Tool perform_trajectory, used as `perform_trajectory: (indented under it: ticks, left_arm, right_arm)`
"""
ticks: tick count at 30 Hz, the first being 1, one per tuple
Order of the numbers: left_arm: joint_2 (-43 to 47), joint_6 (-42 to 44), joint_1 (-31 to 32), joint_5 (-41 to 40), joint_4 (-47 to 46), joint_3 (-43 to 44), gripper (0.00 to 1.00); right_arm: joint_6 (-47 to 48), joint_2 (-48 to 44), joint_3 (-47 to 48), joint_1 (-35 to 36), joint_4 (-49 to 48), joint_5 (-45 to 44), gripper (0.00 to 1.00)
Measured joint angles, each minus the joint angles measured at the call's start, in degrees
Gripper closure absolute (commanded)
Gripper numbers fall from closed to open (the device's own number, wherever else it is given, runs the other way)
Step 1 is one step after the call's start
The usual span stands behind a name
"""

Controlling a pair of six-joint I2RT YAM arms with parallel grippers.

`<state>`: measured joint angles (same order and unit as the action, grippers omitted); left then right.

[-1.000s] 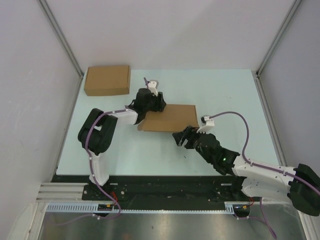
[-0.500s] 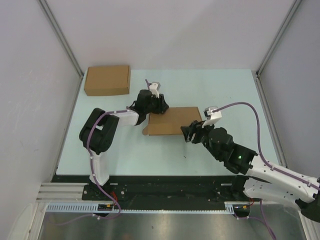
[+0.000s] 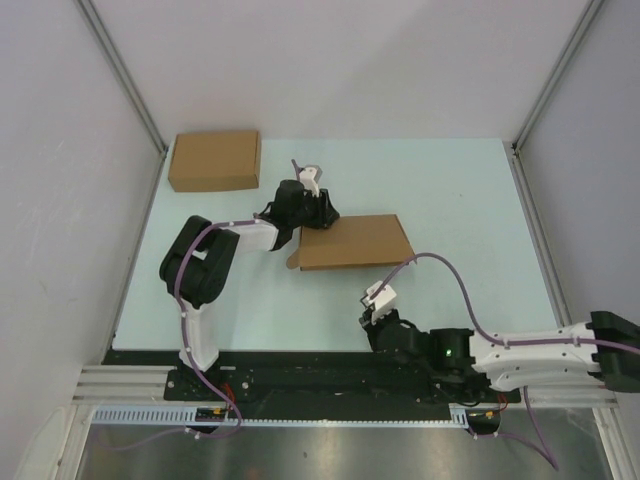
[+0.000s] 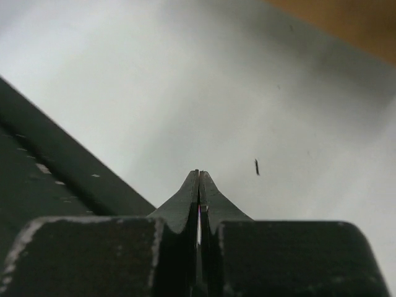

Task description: Fold the paper box

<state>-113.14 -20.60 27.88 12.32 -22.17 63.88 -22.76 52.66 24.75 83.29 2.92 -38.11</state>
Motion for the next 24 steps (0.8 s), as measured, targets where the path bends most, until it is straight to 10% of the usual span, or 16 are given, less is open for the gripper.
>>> perform_trajectory:
  ticks: [24]
  left_arm:
    - [2.3, 0.1, 0.2, 4.5, 6.8, -0.7, 0.45]
  right_arm:
    - [5.0, 25.7, 8.2, -22.9, -25.7, 0.6, 1.0]
